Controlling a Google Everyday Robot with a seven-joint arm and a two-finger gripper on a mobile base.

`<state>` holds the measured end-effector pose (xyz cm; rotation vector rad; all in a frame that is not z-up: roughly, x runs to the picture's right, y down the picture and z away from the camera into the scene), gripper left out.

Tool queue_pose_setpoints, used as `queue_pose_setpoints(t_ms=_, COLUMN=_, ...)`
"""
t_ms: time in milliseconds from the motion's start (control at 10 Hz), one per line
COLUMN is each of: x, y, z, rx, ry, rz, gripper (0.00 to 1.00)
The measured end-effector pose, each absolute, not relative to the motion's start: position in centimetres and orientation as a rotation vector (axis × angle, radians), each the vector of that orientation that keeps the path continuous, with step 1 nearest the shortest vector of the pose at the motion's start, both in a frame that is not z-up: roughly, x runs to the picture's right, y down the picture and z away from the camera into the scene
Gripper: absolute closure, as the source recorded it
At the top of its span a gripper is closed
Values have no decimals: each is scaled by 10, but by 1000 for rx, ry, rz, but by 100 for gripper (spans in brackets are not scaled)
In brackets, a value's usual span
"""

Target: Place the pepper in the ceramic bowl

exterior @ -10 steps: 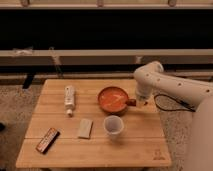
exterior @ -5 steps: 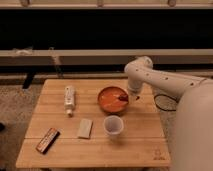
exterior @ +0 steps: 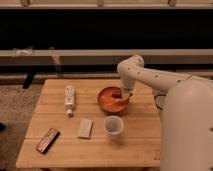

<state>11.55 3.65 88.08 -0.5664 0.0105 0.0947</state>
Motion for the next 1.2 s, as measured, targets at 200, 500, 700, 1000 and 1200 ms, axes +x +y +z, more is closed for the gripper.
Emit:
queue_pose_setpoints(t_ms=200, x=106, y=33, z=883, rx=-577, ry=-30, rz=94, gripper=20)
queue_pose_setpoints(t_ms=500, x=95, y=30, z=880, rx=-609, ry=-100, rz=98, gripper=20)
queue_pose_setpoints(t_ms=700, x=97, y=21, z=869, rx=-624, ry=-163, rz=119, gripper=20)
queue_pose_setpoints(t_ms=1000, x=118, y=3, z=846, rx=-618, ry=-227, rz=152, gripper=20)
queue_pose_setpoints(t_ms=1200, x=147, y=-2, z=822, rx=-615, ry=-263, rz=178, gripper=20)
